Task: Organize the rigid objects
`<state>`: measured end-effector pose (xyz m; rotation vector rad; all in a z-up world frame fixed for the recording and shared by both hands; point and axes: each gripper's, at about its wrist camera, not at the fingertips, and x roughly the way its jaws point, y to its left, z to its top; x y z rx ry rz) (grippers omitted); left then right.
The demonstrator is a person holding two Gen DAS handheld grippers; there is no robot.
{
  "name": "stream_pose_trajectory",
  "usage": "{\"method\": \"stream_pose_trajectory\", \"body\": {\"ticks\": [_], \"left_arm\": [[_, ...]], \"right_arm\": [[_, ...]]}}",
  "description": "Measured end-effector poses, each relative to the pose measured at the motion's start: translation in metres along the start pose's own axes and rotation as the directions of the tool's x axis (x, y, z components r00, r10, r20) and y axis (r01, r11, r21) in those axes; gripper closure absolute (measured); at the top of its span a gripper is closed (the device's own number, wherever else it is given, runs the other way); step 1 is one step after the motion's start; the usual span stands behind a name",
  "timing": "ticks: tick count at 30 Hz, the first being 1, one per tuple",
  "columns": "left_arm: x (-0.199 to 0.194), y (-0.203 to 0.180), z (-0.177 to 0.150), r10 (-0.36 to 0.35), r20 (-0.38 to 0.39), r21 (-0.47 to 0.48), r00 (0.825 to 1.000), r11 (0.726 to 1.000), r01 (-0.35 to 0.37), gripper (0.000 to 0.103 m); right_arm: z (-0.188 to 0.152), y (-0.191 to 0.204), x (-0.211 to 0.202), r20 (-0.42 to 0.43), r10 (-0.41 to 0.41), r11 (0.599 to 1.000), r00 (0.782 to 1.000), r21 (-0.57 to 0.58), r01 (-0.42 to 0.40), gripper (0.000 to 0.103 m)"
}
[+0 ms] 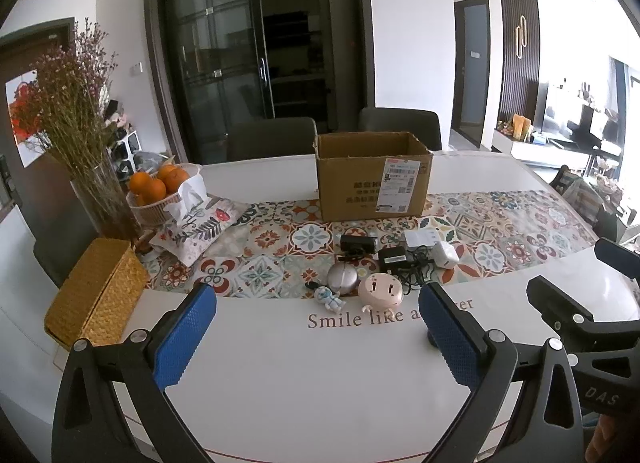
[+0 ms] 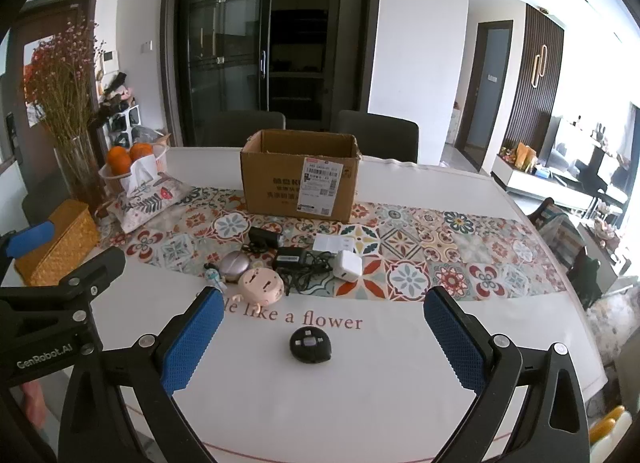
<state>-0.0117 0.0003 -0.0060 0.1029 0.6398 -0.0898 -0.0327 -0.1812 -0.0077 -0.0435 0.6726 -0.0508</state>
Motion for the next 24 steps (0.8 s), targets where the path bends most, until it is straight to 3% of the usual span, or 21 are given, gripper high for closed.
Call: {"method": "stream_pose_trajectory", "body": {"ticks": [24], "left_arm": [[0.0002, -0.0027, -0.0006, -0.004, -0.001, 0.004, 1.0, 1.0, 0.004, 0.0]], "right_arm": [[-0.0009, -0.0025, -0.0024, -0.001, 0.002, 1.0, 1.0, -0.001, -0.002, 0.002]]}}
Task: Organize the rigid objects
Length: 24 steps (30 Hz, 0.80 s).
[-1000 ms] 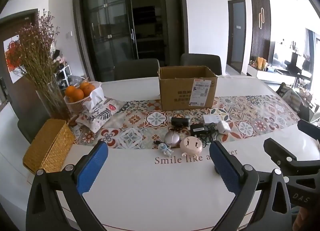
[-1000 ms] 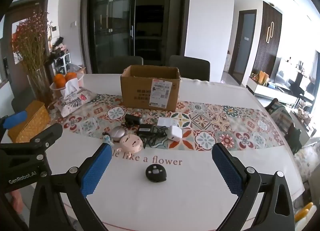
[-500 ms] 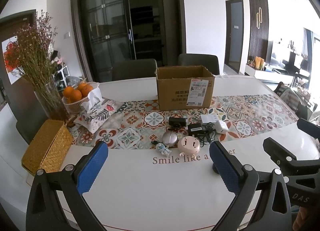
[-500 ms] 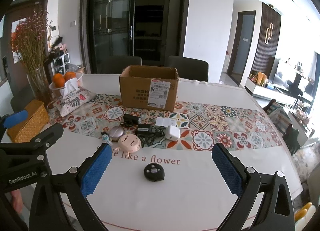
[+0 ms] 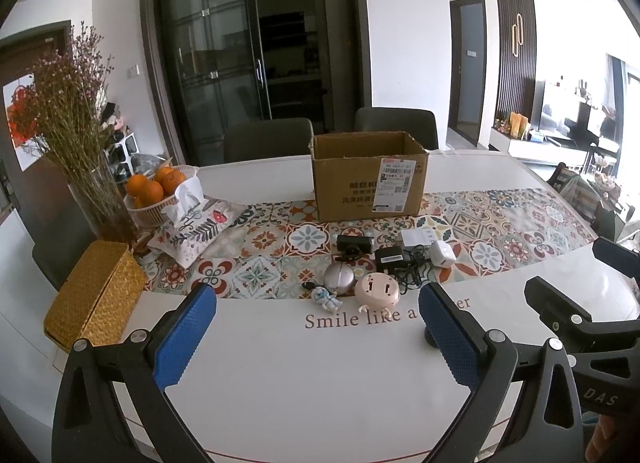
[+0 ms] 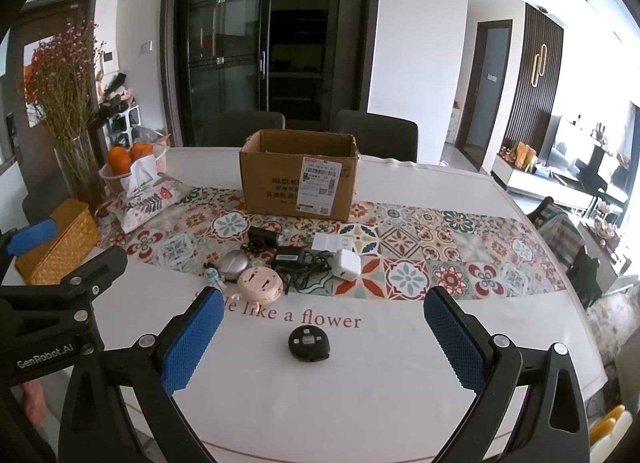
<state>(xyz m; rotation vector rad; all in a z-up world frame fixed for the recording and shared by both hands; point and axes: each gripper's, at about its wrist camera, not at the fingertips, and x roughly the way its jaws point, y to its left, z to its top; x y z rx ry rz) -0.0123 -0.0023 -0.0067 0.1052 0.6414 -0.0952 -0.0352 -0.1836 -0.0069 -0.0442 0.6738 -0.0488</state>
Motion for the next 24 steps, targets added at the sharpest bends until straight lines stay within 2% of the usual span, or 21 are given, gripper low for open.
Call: {"method": "stream_pose_trajectory", "body": {"ticks": [24], "left_arm": [[-0.0003, -0.0018, -0.0011, 0.001, 0.003, 0.004, 1.0, 1.0, -0.001, 0.0]], "right_arm": [[-0.0009, -0.0017, -0.0005, -0.004, 0.001, 1.0, 1.0, 0.004, -0.001, 0.002]]}}
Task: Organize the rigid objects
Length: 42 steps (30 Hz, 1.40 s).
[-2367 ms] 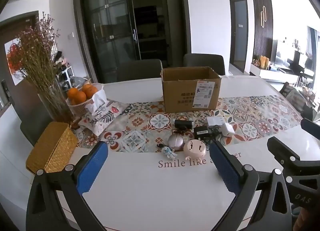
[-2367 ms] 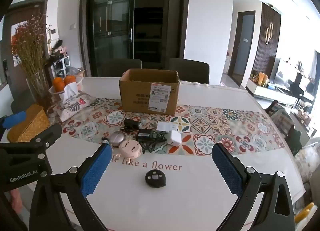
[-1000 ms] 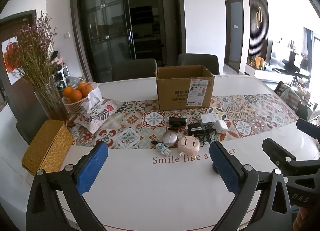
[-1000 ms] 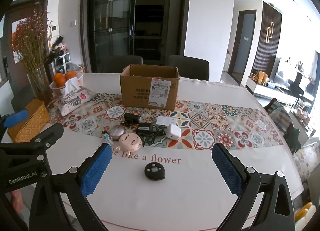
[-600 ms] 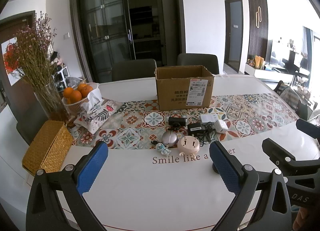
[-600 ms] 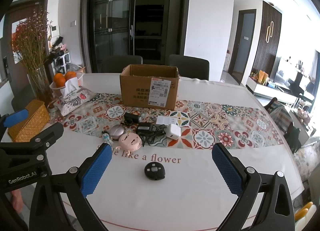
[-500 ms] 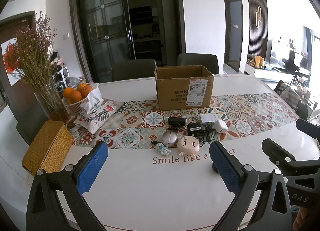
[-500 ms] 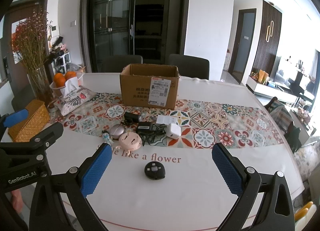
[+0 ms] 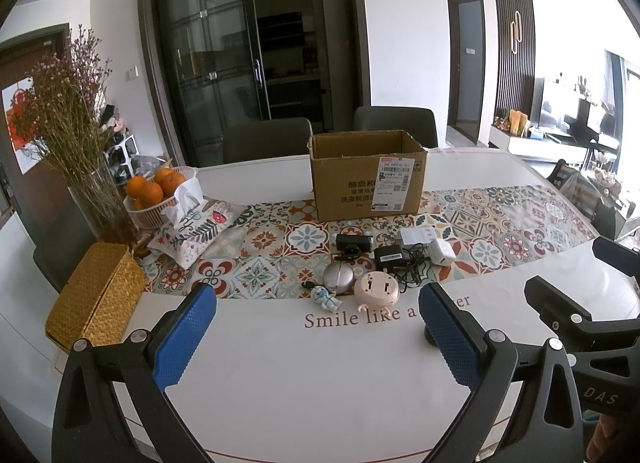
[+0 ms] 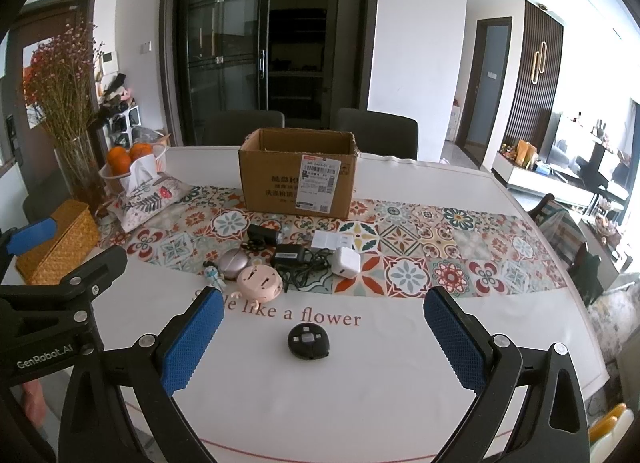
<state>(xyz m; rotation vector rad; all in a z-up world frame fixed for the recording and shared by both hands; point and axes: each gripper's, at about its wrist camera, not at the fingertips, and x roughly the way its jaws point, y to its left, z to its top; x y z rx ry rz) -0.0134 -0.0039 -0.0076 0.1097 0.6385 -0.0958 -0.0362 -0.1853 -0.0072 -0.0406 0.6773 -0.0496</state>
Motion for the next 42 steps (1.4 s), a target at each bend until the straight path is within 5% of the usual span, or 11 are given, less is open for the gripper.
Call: {"method": "stream_pose_trajectory", "body": {"ticks": [21, 42], "left_arm": [[0.016, 0.002, -0.009, 0.007, -0.058, 0.009, 0.998, 1.0, -0.007, 0.0], [0.112, -0.02, -0.046, 0.029, -0.239, 0.078, 0.97, 0.997, -0.011, 0.0]], "right_arm": [[-0.01, -0.001, 0.012, -0.038, 0.007, 1.0, 0.999, -0.004, -0.007, 0.002], [-0.047, 0.005, 0.119, -0.22, 0.049, 0.996, 0.974, -0.061, -0.063, 0.005]]}}
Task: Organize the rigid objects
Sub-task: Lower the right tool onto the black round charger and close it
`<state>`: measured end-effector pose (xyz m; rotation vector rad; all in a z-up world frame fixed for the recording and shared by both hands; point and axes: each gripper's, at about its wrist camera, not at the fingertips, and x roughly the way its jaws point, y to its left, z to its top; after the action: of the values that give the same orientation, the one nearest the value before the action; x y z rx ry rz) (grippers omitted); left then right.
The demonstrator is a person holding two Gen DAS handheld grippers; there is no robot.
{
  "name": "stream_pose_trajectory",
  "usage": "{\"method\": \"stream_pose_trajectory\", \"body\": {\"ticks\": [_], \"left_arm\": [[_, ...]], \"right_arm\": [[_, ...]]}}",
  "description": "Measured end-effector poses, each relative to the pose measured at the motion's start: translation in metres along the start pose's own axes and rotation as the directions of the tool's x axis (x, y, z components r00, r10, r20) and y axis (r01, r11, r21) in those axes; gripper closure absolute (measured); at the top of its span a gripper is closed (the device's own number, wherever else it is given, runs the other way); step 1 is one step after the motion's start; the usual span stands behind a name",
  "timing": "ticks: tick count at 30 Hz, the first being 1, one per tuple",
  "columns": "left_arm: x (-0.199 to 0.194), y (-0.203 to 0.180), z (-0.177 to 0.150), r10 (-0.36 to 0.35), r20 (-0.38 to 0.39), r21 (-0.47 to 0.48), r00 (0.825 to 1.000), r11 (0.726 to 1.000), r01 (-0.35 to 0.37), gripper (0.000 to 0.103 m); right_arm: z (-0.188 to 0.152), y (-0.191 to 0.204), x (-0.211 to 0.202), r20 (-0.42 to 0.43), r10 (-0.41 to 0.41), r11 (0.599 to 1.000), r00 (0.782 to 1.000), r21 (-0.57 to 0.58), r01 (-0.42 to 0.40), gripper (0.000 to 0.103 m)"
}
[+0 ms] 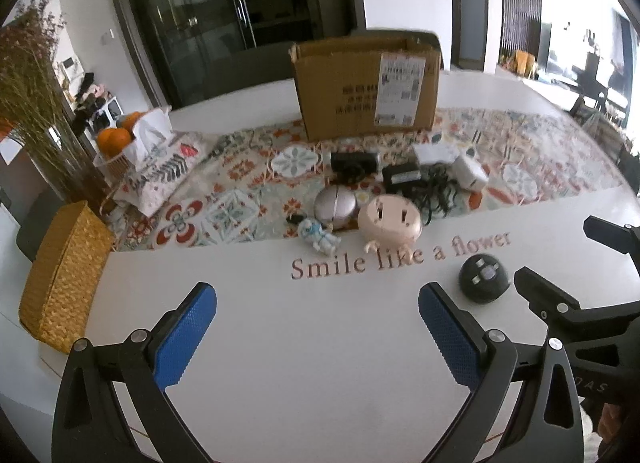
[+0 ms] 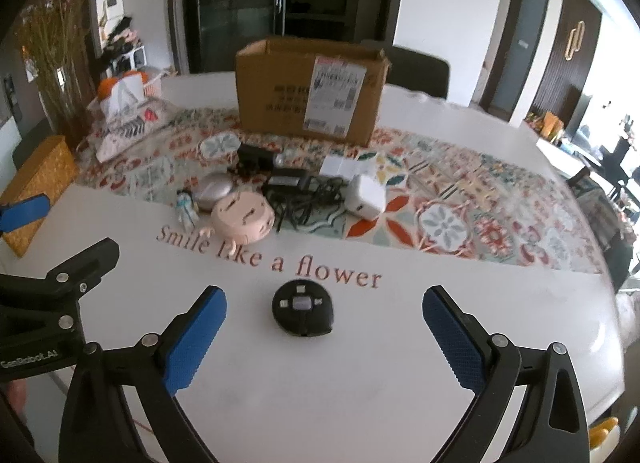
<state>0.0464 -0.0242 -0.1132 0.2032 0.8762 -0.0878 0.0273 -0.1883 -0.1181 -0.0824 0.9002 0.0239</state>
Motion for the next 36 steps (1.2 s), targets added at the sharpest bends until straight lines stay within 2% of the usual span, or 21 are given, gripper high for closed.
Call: {"method": "stream_pose_trajectory", "body": {"ticks": [9, 15, 23, 30, 36], "left_arm": [[0.043, -0.003, -0.01, 0.03, -0.092, 0.014, 0.995, 0.999, -0.029, 0.0], [0.064, -0.009, -0.012, 0.041, -0.116, 0.038, 0.992, 0.999, -0.037, 0.0], [0.084, -0.013, -0.011, 0.029, -0.145, 0.04, 0.989, 0.999, -0.023, 0.0], [0.091, -0.015, -0.009, 0.02, -0.15, 0.054, 0.988, 0.998, -0.012, 0.0], [0.094, -0.017, -0.004, 0.005, -0.155, 0.065, 0.988, 0.998, 0.005, 0.0]], "right_arm": [[-0.012, 0.008, 0.052, -0.079, 0.048, 0.999, 0.996, -0.017, -0.05, 0.016], [-0.021, 0.007, 0.076, -0.122, 0.064, 0.998, 0.991, -0.009, -0.066, 0.023], [-0.025, 0.008, 0.095, -0.148, 0.078, 0.997, 0.986, -0.013, -0.081, 0.033], [-0.025, 0.008, 0.104, -0.169, 0.101, 0.995, 0.98, -0.004, -0.103, 0.046], [-0.023, 0.008, 0.106, -0.178, 0.107, 0.994, 0.978, 0.001, -0.108, 0.047]]}}
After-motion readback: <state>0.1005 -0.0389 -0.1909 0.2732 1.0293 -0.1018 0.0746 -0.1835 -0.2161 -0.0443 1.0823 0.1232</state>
